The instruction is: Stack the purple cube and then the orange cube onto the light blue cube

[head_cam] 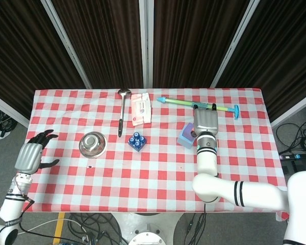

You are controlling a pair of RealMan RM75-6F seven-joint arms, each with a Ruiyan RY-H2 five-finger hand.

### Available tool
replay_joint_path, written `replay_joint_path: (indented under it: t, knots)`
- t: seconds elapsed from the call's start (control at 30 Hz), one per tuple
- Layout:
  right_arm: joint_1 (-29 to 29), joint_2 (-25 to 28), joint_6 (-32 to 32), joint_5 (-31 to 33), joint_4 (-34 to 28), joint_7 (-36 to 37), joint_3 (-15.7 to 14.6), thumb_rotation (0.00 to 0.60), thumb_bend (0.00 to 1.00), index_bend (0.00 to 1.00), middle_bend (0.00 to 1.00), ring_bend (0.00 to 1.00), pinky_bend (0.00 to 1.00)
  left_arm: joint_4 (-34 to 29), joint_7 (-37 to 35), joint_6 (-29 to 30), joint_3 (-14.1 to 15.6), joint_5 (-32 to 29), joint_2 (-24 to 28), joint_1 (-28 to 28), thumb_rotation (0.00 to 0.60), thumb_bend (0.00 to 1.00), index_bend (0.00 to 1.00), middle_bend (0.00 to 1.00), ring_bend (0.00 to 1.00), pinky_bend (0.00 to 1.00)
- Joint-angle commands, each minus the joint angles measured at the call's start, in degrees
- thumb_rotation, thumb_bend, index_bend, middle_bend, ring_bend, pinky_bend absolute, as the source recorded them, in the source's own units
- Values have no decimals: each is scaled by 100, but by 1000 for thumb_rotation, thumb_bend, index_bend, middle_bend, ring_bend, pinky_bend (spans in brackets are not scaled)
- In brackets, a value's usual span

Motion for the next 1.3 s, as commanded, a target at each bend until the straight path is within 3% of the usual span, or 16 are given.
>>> replay_joint_path:
  t: [0.03, 0.67, 1.3]
  knots:
    - [29, -60, -64, 34, 168, -43, 35, 600, 186, 195, 559, 295, 37, 0, 1, -4, -6, -15, 0, 1, 600, 58, 322, 266, 218, 310]
    - [68, -413, -452, 116, 897, -161, 83, 600, 186, 195, 559, 296, 37, 69, -77, -61, -36, -83, -16, -14, 600, 58, 323, 266, 217, 309]
    - [46, -505, -549, 47, 984, -162, 170, 600, 186, 195, 559, 295, 37, 105, -106, -99, -32, -97, -41, -29, 600, 58, 322, 266, 217, 309]
